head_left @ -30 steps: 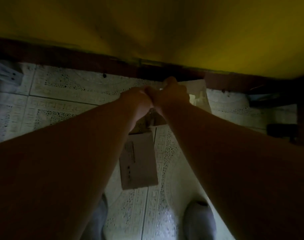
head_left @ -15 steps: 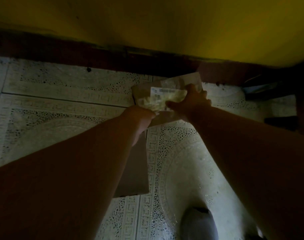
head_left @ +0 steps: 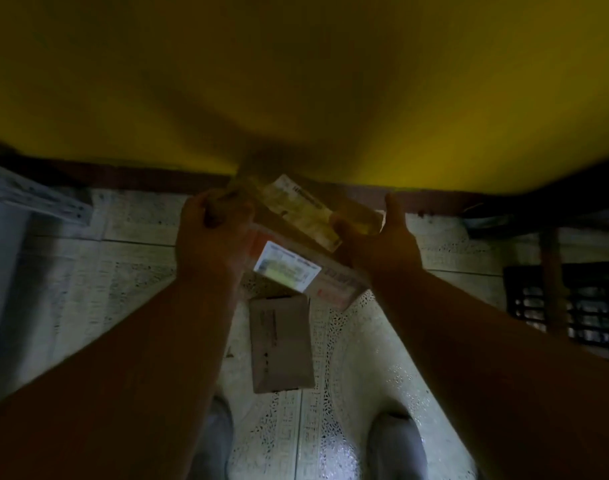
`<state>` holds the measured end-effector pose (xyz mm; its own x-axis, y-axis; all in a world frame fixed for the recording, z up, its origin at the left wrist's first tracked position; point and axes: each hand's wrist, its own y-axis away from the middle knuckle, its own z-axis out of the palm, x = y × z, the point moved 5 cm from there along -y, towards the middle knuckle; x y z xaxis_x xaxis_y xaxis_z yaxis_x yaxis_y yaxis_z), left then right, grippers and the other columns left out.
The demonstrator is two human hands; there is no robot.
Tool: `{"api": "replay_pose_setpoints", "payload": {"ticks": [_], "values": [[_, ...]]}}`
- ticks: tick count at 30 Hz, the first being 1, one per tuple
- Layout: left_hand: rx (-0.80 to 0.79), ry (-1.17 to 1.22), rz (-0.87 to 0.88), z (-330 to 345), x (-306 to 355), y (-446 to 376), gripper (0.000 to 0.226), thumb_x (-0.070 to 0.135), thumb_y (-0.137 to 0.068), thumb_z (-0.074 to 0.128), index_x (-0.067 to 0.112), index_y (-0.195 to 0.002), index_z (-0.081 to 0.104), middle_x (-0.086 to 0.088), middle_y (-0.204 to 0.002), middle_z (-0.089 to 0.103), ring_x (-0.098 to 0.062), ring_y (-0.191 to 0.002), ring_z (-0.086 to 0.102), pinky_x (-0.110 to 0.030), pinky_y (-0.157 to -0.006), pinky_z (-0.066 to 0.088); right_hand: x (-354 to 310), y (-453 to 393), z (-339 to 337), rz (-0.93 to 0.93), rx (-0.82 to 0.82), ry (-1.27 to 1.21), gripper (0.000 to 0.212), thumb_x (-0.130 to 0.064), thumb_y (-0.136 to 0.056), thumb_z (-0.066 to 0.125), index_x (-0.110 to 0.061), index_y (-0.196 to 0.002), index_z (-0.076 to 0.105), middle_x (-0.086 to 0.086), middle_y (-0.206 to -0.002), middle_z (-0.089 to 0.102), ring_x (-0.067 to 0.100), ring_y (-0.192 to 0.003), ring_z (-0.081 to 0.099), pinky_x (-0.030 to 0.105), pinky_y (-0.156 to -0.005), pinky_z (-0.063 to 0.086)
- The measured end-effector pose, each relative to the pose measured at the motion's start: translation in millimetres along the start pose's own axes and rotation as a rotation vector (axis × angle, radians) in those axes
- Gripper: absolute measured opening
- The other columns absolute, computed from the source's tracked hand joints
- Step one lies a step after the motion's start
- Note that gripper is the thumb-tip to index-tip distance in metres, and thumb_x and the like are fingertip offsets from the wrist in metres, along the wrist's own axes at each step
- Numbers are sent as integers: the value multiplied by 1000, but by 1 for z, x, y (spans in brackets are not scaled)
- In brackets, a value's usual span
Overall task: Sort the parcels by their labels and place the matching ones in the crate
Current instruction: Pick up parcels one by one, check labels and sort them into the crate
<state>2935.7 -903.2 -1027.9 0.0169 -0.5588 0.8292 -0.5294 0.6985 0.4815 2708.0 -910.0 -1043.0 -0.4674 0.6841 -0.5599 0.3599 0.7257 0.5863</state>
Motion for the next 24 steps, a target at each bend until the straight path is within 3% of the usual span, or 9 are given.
{"api": "replay_pose_setpoints", "payload": {"ticks": [2, 4, 6, 9, 11, 13, 15, 19, 24], "values": [[63, 125, 4, -23, 37, 16, 31, 15, -87, 69, 33, -109, 55, 5, -95, 64, -9, -68, 65, -27, -55, 53, -29, 33, -15, -42, -32, 4, 104, -68, -79, 67, -36, -157, 7, 13, -153, 40, 34, -138, 44, 41, -98, 41], [145, 201, -7, -45, 83, 36, 50, 18, -88, 70, 32, -130, 47, 5, -111, 60, -3, -72, 63, -19, -53, 50, -63, 68, -35, -85, -50, 5, 106, -68, -78, 67, -36, -158, 6, 13, -152, 42, 33, -136, 46, 37, -95, 41], [189, 264, -56, -63, 123, 60, 74, 25, -89, 71, 33, -148, 28, 8, -123, 48, -6, -91, 58, -18, -65, 51, -93, 105, -55, -79, -43, -29, 107, -68, -76, 69, -39, -157, 6, 13, -151, 41, 33, -135, 46, 37, -94, 43], [87, 389, -187, -81, 184, 112, 94, 34, -73, 81, 30, -149, 27, 11, -129, 49, -18, -115, 56, -39, -96, 48, -132, 174, -92, -26, -30, -165, 107, -58, -78, 75, -38, -157, 7, 13, -153, 38, 34, -136, 45, 45, -102, 47], [31, 348, -220, -101, 230, 151, 102, 44, -50, 84, 33, -141, 38, 6, -127, 60, -23, -110, 63, -50, -94, 53, -164, 228, -114, -43, -34, -207, 106, -51, -78, 77, -35, -158, 9, 11, -150, 44, 32, -132, 50, 48, -101, 50], [16, 325, -224, -120, 270, 179, 107, 48, -42, 88, 36, -137, 40, 4, -126, 60, -27, -108, 64, -54, -88, 55, -196, 272, -133, -79, -11, -227, 103, -51, -77, 78, -35, -157, 15, 8, -148, 46, 28, -131, 51, 46, -99, 52], [-25, 329, -192, -139, 310, 199, 107, 43, -52, 92, 37, -143, 36, 4, -132, 55, -30, -114, 61, -55, -87, 55, -227, 303, -152, -126, 15, -216, 103, -55, -74, 79, -33, -156, 22, 7, -147, 47, 27, -130, 51, 47, -99, 52], [-82, 315, -161, -180, 359, 221, 92, 30, -75, 79, 37, -151, 27, 0, -134, 53, -31, -111, 61, -52, -87, 57, -283, 354, -192, -207, 12, 16, 108, -68, -64, 79, -31, -151, 29, 8, -139, 40, 31, -124, 50, 51, -93, 54], [-177, 323, -64, -224, 415, 259, 78, 38, -73, 69, 38, -144, 38, -3, -128, 60, -34, -105, 64, -58, -86, 56, -348, 408, -227, -376, 130, 370, 112, -89, -56, 64, -34, -148, 32, 7, -139, 42, 31, -129, 41, 48, -101, 44]]}}
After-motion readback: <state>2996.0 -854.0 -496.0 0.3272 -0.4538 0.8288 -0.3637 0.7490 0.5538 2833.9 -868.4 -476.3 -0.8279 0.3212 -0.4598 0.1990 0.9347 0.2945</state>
